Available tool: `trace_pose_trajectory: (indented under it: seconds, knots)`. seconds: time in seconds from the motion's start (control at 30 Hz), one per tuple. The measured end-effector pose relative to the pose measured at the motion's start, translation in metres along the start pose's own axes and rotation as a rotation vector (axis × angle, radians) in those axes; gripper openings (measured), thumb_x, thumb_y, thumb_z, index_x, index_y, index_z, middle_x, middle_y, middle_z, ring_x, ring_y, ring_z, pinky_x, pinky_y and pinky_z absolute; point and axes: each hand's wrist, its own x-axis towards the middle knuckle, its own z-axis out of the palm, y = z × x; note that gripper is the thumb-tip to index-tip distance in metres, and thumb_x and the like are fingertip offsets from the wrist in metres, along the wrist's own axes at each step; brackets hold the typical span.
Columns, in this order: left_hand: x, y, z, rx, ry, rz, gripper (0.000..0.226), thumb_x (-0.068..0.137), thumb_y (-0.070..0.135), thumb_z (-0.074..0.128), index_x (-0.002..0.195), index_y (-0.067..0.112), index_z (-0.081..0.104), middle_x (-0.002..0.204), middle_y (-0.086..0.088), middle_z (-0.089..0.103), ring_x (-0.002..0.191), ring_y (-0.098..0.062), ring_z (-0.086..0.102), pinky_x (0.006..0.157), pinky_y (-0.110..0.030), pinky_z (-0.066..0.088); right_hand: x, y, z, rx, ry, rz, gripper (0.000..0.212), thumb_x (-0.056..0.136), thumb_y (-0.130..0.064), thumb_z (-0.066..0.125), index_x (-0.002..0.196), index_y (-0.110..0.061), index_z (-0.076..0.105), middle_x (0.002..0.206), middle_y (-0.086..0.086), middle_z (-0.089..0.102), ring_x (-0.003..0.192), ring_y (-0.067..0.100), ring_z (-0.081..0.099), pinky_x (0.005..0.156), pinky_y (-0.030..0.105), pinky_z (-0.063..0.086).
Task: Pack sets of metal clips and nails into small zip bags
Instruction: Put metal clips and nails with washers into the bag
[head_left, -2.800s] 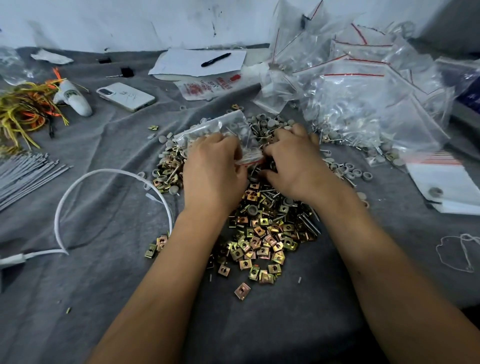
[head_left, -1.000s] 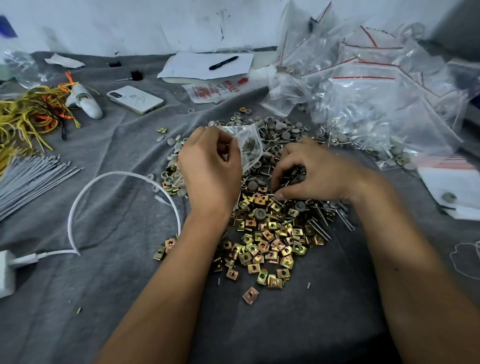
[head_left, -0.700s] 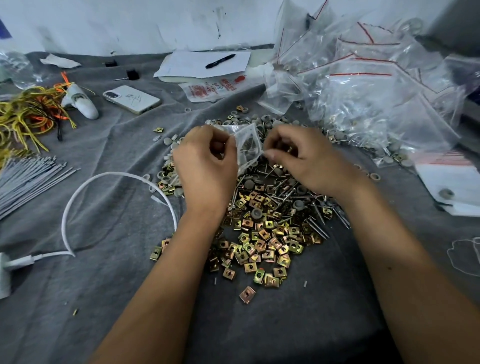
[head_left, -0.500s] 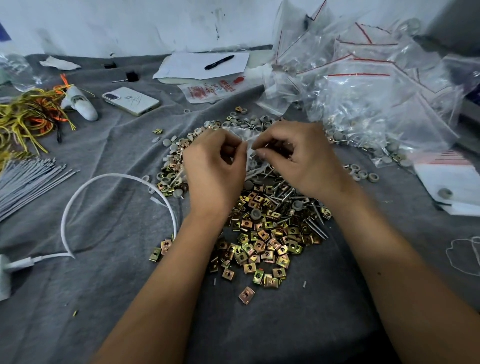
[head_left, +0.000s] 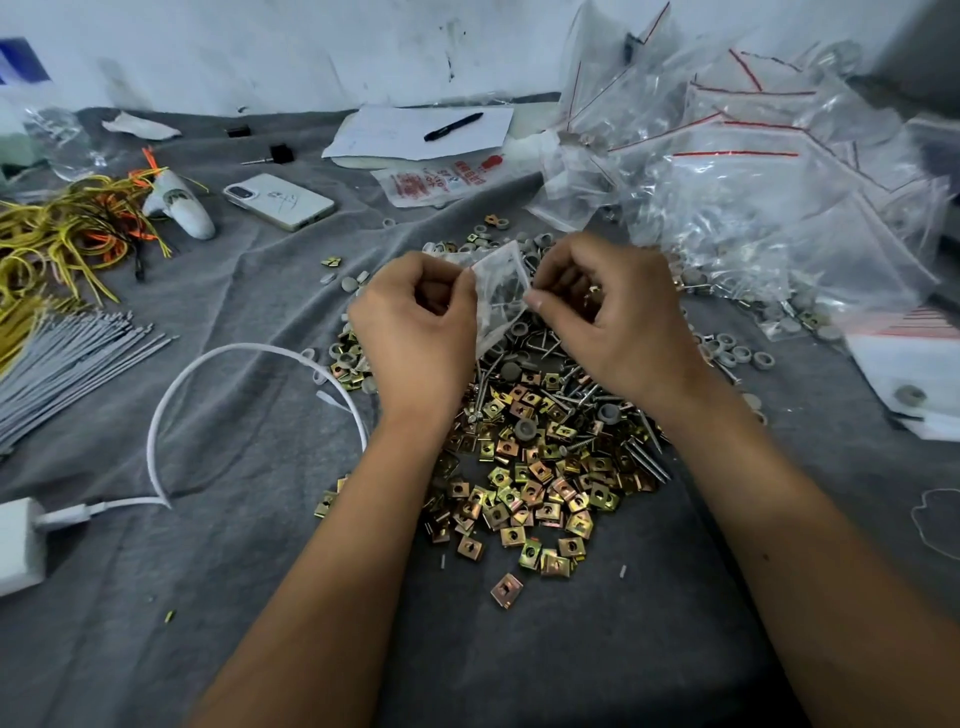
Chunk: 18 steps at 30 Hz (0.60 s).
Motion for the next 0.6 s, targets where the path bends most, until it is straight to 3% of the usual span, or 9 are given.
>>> trace_pose_trajectory:
  seconds: [0.1,0.2,0.27,0.47,0.6]
  knots:
    - [0.003,-0.004,-0.001,-0.066,0.058,-0.061,0.009,0.086,0.018,0.076,0.078,0.022,0.074,0.061,0.011,0.065,0.055,-0.002,0.059,0.055,-0.023,0.048,-0.002,-0.003,0.003,-0.014,-0.230,-0.053,0.011,0.085,-0.017,0.082,0.090,-0.014,0.073,0.083,-0.015,0.066,0.077,0.003,0.063,0.072,0.023,0.054]
    - [0.007,-0.008,-0.002,-0.100,0.111,-0.099,0.010,0.084,0.021,0.076,0.075,0.024,0.072,0.061,0.009,0.066,0.055,-0.007,0.061,0.055,-0.030,0.052,-0.004,-0.008,0.010,-0.120,-0.471,-0.158,0.016,0.084,-0.023,0.083,0.099,-0.022,0.077,0.097,-0.025,0.054,0.098,0.010,0.052,0.087,0.031,0.042]
    - [0.008,-0.010,-0.001,-0.126,0.112,-0.125,0.010,0.083,0.022,0.076,0.074,0.024,0.072,0.061,0.007,0.067,0.056,-0.011,0.062,0.055,-0.034,0.055,-0.005,-0.010,0.015,-0.155,-0.577,-0.151,0.026,0.085,-0.027,0.082,0.110,-0.025,0.076,0.108,-0.017,0.051,0.109,0.012,0.043,0.095,0.028,0.035]
    - [0.009,-0.011,-0.002,-0.195,0.094,-0.148,0.006,0.083,0.019,0.078,0.077,0.019,0.075,0.062,0.008,0.068,0.057,-0.007,0.061,0.056,-0.027,0.050,-0.005,-0.011,0.014,-0.320,-0.701,-0.021,0.048,0.082,-0.059,0.075,0.114,-0.024,0.068,0.113,-0.005,0.046,0.115,0.016,0.035,0.105,0.038,0.037]
    - [0.009,-0.010,-0.003,-0.237,0.095,-0.172,0.007,0.085,0.013,0.078,0.078,0.013,0.076,0.061,0.010,0.067,0.055,-0.004,0.059,0.055,-0.022,0.047,-0.008,-0.013,0.014,-0.346,-0.702,-0.020,0.063,0.084,-0.058,0.072,0.134,-0.024,0.055,0.122,-0.001,0.044,0.122,0.018,0.034,0.111,0.042,0.036]
